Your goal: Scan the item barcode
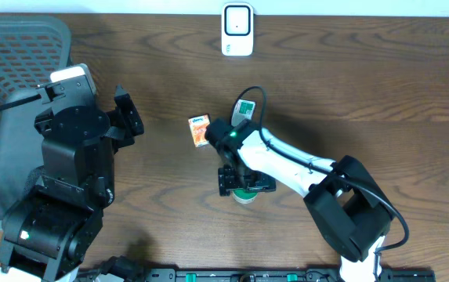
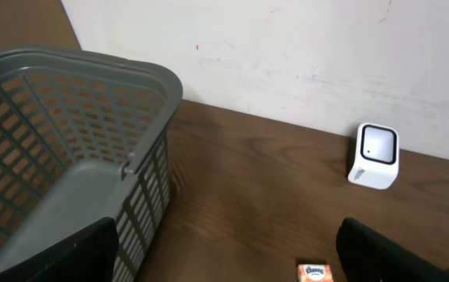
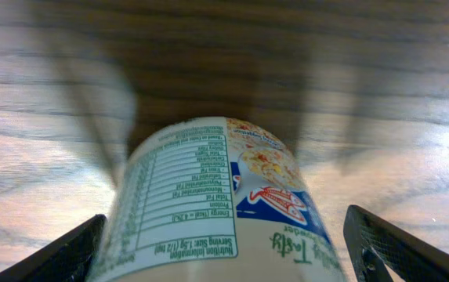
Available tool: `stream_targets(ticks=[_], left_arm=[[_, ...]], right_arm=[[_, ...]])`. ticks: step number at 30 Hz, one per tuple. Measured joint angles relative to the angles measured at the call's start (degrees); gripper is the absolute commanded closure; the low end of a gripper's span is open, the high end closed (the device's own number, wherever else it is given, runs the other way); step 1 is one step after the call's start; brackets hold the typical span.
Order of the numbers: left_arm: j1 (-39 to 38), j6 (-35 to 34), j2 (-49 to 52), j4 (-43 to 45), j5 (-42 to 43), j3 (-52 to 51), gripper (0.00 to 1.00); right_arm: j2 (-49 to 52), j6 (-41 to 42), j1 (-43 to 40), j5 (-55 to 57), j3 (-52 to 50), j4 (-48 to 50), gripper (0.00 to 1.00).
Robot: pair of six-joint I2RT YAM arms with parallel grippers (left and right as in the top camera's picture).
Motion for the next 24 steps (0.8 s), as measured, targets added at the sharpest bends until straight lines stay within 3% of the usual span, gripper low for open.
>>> stream_targets(ticks=[12,15,18,24], left_arm=[[0.0,0.0,0.0,0.0,0.0,0.0,0.11],[0.0,0.0,0.0,0.0,0.0,0.0,0.11],[0.0,0.0,0.0,0.0,0.0,0.0,0.11],[0.0,0.0,0.0,0.0,0.0,0.0,0.11]], right_arm=[[0.0,-0.9,2.5,3.7,-0.1,4.0,0.15],[0.0,-3.0,2.5,3.8,-0.1,4.0,0.27],[-0.1,-4.3,2.5,3.9,-0.1,3.6,0.49],[-0.2,-5.4,2.5,3.0,-0.1,3.2,0.53]])
